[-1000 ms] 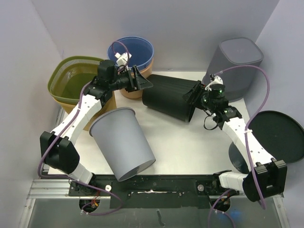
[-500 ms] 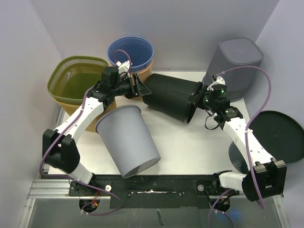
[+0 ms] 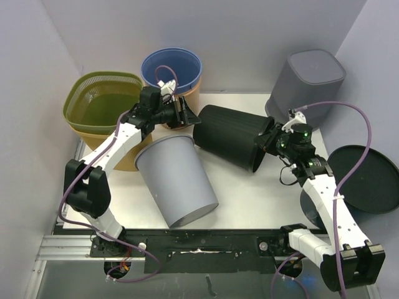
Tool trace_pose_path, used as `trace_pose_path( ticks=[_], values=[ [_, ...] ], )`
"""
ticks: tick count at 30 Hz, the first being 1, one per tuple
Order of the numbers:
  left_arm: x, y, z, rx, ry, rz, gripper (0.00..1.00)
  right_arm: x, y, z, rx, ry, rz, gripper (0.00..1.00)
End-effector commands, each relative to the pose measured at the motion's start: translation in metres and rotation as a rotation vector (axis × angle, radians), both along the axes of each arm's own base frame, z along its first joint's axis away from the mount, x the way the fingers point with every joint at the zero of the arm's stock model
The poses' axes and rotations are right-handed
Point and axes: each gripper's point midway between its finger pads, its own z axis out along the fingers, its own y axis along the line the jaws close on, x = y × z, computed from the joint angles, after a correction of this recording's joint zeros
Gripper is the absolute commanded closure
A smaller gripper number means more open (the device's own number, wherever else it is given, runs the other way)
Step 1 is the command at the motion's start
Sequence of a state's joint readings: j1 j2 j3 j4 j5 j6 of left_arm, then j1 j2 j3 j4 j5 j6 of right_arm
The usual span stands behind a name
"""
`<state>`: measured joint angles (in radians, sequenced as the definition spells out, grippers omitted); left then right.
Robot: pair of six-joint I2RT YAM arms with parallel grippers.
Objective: Turn the large container upside down
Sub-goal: Turn the container upside down at the center of the board.
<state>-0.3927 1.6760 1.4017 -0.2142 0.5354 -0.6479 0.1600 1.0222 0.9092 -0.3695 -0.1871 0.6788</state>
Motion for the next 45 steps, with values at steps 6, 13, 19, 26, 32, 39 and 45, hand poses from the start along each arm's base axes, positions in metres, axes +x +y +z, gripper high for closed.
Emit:
trace_pose_path(
  ticks=[6,13,19,26,32,39,45],
  values=[
    [0.031,-0.02,-0.007,0.064,-0.053,-0.07,0.41,-0.009,-0.015,0.017,-0.01,-0.055,-0.004,1.0],
    [0.036,-0.035,-0.011,0.095,-0.072,-0.109,0.41,-0.014,-0.033,0.017,-0.085,-0.025,-0.048,1.0],
    [0.041,-0.035,-0.027,0.145,-0.044,-0.113,0.41,-0.02,-0.041,0.015,-0.113,-0.009,-0.081,0.82],
    [0.035,-0.05,-0.023,0.094,-0.045,-0.152,0.41,-0.026,-0.044,0.045,-0.126,-0.029,-0.085,0.45],
    [0.027,-0.061,-0.02,0.019,-0.025,-0.185,0.41,-0.027,-0.044,0.048,-0.107,-0.034,-0.102,0.57],
    [0.017,-0.071,-0.015,-0.076,0.007,-0.23,0.41,-0.026,-0.042,0.027,-0.098,0.031,-0.101,0.64],
    [0.015,-0.074,-0.013,-0.089,0.009,-0.239,0.41,-0.03,-0.052,0.015,-0.143,0.066,-0.134,0.65]
  ],
)
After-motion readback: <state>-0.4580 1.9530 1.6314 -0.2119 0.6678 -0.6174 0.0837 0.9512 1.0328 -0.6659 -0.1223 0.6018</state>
